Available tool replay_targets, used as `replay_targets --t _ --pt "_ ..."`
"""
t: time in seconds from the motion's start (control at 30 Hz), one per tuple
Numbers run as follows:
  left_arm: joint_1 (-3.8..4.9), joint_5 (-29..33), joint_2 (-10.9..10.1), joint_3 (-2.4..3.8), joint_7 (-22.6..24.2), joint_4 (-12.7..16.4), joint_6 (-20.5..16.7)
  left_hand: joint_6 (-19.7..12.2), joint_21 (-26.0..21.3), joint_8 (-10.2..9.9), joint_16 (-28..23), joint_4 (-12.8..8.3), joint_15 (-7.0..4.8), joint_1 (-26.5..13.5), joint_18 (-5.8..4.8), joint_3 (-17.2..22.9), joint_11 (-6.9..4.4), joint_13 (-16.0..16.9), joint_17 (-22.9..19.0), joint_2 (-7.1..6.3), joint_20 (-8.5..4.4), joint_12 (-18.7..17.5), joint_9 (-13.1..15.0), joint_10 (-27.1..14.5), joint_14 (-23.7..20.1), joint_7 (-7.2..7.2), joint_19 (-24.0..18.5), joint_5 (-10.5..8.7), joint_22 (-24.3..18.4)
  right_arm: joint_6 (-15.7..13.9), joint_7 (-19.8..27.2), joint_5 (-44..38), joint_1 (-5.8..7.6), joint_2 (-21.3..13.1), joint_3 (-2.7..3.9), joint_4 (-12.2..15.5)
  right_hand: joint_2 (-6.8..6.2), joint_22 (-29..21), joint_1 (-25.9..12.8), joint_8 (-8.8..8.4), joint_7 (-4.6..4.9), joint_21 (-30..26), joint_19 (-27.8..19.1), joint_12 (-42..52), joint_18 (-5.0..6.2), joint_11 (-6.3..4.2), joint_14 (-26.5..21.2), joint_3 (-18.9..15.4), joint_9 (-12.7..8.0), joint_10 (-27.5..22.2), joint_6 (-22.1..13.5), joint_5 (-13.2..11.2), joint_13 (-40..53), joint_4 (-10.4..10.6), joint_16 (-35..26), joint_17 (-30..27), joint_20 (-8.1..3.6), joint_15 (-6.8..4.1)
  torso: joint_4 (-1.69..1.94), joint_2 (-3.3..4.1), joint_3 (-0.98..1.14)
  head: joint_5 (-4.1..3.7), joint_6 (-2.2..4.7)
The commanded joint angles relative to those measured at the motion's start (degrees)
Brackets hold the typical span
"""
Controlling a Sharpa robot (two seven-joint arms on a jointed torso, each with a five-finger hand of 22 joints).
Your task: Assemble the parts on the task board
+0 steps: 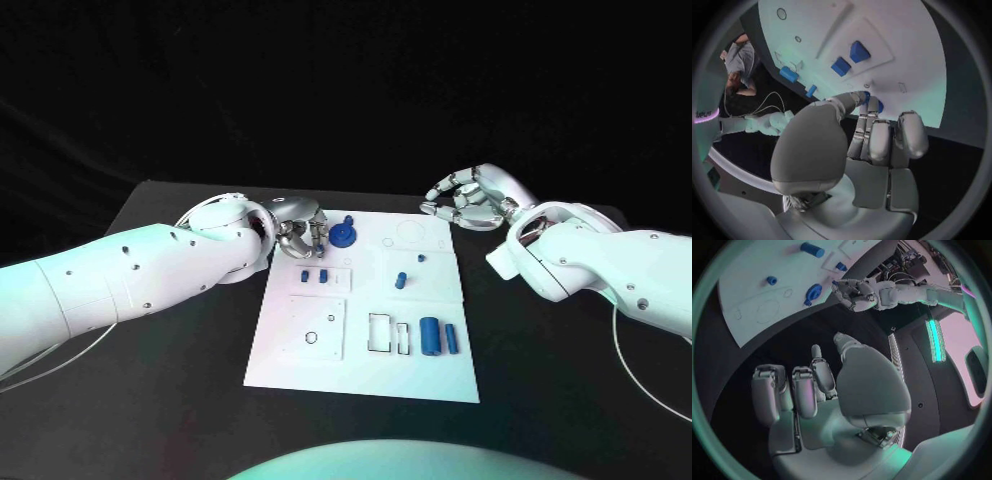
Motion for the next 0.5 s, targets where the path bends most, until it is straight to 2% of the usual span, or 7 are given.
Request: replay_targets --t 0.03,0.2,0.5 --pt "-0.03 0.60 0.23 0.00 -0.45 -0.04 1.62 0.26 0.06 0.17 -0.18 0.03 -0.23 -0.55 -0.80 -0.23 0.05 -0.04 -0.07 -0.14 -0.06 -0.25 -0.03 0.52 0.18 0.08 0.10 0.06 -0.04 0.14 0.38 -0.58 -0.02 0.06 0.00 0.02 0.26 11.55 0.50 0.27 -0.19 -0.18 2.82 -0.01 0.64 -0.14 4.04 0.04 -0.08 -0.20 0.03 0.38 0.08 -0.23 -0.32 6.93 -0.40 -0.40 0.02 -0.01 0.07 0.00 -0.14" --pt "-0.05 0.61 0.41 -0.02 -0.74 -0.19 2.23 0.28 0.02 0.15 -0.25 0.01 -0.24 -0.55 -0.79 -0.21 0.04 -0.05 -0.28 -0.12 -0.05 -0.29 -0.03 0.56 0.13 0.07 0.07 0.07 -0.11 0.12 0.35 -0.58 -0.02 0.03 0.00 0.02 0.35 11.58 0.47 0.39 -0.22 -0.16 2.84 0.03 0.63 -0.16 4.04 0.07 -0.07 -0.15 0.15 0.44 0.10 -0.15 -0.34 6.90 -0.41 -0.42 0.12 0.00 0.06 0.02 -0.21" --pt "-0.06 0.61 0.55 -0.02 -1.23 -0.23 3.12 0.28 -0.02 0.13 -0.30 -0.01 -0.24 -0.53 -0.77 -0.20 0.03 -0.05 -0.40 -0.11 -0.06 -0.33 -0.03 0.58 0.09 0.06 0.03 0.07 -0.18 0.12 0.34 -0.61 -0.02 0.04 0.00 0.01 0.35 11.58 0.47 0.39 -0.22 -0.16 2.84 0.03 0.63 -0.16 4.04 0.07 -0.07 -0.15 0.15 0.44 0.10 -0.15 -0.34 6.90 -0.41 -0.42 0.01 -0.03 0.00 0.05 -0.18"
